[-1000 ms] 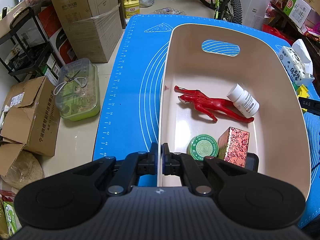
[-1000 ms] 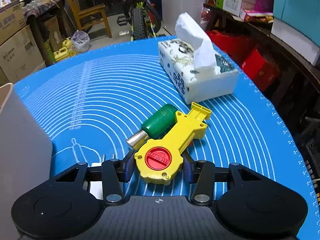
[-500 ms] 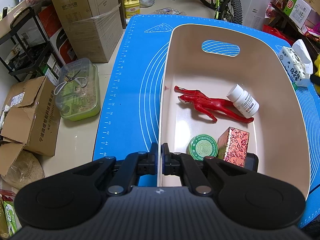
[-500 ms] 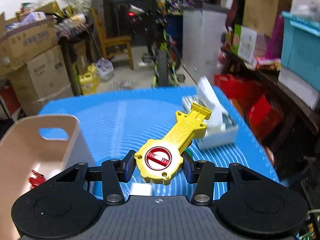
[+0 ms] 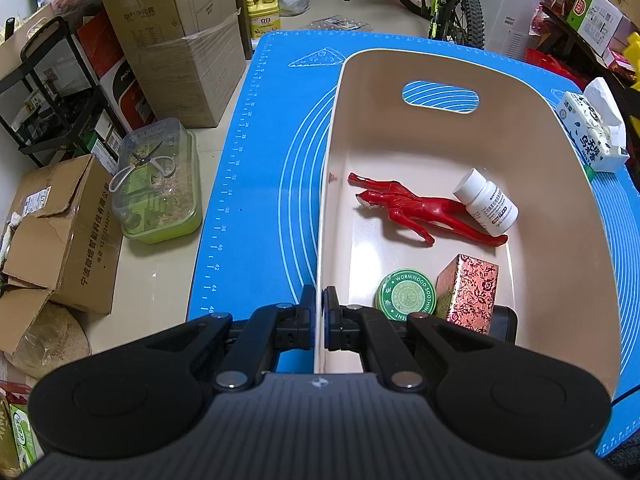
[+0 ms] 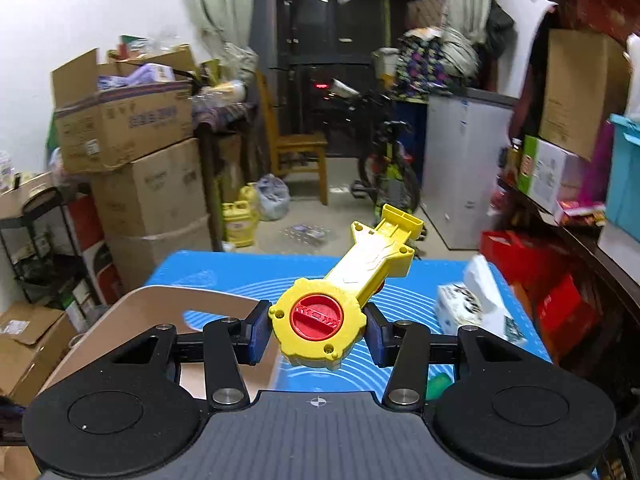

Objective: Organize rigid objects
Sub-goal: 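Carry the yellow toy gun into the bin and open the right tool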

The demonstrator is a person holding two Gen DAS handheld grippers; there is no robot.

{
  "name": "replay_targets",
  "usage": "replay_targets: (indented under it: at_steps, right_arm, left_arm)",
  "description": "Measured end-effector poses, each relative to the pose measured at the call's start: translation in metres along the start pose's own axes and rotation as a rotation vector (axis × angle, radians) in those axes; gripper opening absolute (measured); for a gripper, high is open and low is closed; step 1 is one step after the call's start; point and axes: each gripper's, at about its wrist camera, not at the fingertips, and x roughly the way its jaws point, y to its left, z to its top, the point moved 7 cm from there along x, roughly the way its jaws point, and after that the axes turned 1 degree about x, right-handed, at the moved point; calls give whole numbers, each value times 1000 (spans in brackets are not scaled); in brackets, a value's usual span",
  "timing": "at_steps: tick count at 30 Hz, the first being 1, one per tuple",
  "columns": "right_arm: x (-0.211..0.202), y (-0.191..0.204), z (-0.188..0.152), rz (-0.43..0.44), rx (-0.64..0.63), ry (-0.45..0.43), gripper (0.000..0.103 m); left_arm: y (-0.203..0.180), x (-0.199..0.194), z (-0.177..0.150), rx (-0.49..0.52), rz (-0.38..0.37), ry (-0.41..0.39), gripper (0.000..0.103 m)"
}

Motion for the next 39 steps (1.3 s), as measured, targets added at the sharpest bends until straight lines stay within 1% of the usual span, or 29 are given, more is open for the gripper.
replay_targets:
  at_steps: [4,12,16,20,27,31,34,35,36,38,39]
  right_arm:
    - [2,28,-5,50,-50,18,54]
    - [10,83,-31,140,-153,79,54]
    - [19,106,-47,191,-200,149,54]
    - [25,122,-67,222,-247,228,54]
    - [37,134,-89,249,-292,357,54]
    - [43,132,-95,248,-276,432,54]
    - [41,125,-93,248,-245,423,55]
    - [40,123,-91,247,-243,413,61]
    - [37,121,-88,251,-240,400,63]
    - [32,116,-79,251,-222,372,70]
    - [30,113,-74,250,-210,358,72]
  left_arm:
    - [-2,-1,0,3,6,-1,5]
    - [-2,-1,1,4,8,-1,5]
    - [-2,-1,1,4,8,-1,5]
    - [-2,-1,1,5,8,-1,5]
    - [-2,-1,1,6,9,-1,5]
    - [-1,-1,1,6,9,-2,5]
    - [-1,-1,1,5,10,-1,6]
    - [-1,-1,1,4,9,-1,6]
    - [-1,-1,1,3,8,0,6]
    - [-1,-1,1,4,8,0,6]
    - [-1,-1,1,4,8,-1,6]
